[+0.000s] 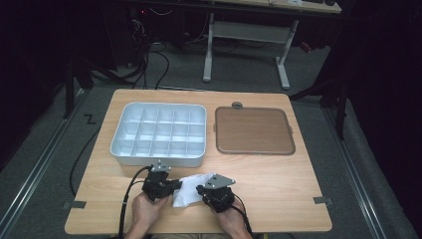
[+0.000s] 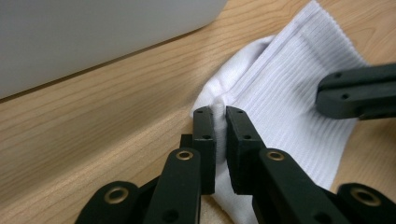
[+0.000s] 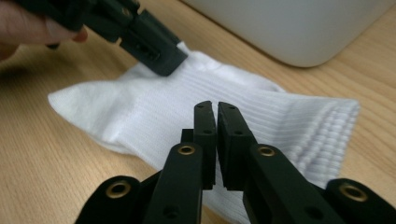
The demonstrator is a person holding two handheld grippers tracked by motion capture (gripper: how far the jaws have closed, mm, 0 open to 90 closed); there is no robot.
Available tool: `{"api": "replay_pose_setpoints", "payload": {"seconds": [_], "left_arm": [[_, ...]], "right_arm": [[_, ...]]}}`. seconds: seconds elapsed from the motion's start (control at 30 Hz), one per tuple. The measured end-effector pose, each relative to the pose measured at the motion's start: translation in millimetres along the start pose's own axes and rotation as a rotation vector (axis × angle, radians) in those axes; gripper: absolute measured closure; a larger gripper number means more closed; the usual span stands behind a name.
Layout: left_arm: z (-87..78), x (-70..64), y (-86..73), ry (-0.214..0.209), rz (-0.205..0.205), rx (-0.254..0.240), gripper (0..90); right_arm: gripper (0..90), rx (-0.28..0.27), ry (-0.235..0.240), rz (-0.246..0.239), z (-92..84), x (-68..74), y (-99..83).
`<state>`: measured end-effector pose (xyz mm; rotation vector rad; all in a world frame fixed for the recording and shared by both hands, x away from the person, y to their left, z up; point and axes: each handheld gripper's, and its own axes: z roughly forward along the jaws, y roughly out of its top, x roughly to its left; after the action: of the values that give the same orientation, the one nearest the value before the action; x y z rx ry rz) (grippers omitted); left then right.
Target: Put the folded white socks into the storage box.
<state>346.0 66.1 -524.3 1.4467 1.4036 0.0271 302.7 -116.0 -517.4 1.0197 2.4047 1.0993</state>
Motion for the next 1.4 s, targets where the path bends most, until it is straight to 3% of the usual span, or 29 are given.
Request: {"api": "replay_pose_setpoints", "payload": {"seconds": [0.17,0.5,0.8,1.17,1.37,1.4], "left_arm": [[-3.0,-0.9,1.4,-0.016,-0.006,-0.003,83.9],[-15.5,-5.7,10.3,-0.095,-0.081,-0.027,84.1],[-20.1,-15.1,16.7,-0.109,-0.037,-0.037,84.7],[-23.1,-16.0,20.7,-0.119,-0.052,-0.041,85.1],[-24.3,-13.7,21.7,-0.102,-0.044,-0.035,85.3],[-24.7,-13.0,21.7,-0.098,-0.045,-0.034,85.3]], "right_arm": [[90.0,0.034,0.007,-0.028,5.8,3.3,-0.9],[90.0,0.058,0.018,-0.047,8.9,4.9,-1.3],[90.0,0.052,0.045,-0.053,13.4,9.4,0.7],[90.0,0.047,0.1,-0.066,22.2,22.0,7.3],[89.0,0.04,0.084,-0.057,14.3,20.9,7.5],[88.4,0.034,0.076,-0.075,12.3,18.4,7.6]]}}
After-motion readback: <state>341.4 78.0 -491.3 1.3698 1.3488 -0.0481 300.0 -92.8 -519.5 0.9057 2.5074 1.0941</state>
